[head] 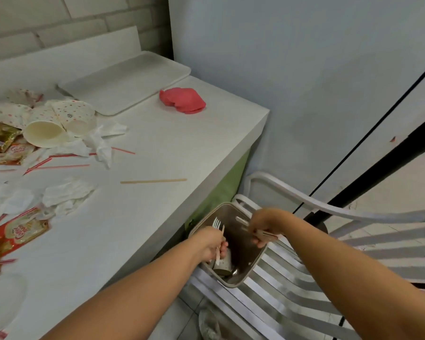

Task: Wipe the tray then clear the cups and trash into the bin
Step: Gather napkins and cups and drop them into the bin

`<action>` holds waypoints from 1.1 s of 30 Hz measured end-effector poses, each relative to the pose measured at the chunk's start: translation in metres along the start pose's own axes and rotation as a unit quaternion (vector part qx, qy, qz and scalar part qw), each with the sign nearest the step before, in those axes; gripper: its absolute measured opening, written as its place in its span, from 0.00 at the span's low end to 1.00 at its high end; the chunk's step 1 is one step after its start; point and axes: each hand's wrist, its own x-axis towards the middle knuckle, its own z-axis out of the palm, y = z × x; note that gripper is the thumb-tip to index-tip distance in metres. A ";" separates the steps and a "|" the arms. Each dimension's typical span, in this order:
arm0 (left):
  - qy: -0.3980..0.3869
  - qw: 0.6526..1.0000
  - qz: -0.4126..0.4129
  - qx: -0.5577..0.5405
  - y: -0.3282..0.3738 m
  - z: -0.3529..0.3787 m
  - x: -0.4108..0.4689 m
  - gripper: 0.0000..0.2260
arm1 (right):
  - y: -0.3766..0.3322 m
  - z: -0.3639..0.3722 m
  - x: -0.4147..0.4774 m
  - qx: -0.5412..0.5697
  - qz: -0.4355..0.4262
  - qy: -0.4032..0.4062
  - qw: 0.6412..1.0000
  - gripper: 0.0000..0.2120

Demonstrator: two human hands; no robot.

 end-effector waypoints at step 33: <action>0.453 0.763 0.259 0.382 0.052 -0.184 -0.113 0.10 | -0.203 0.060 -0.081 -0.400 -0.374 0.241 0.801 0.11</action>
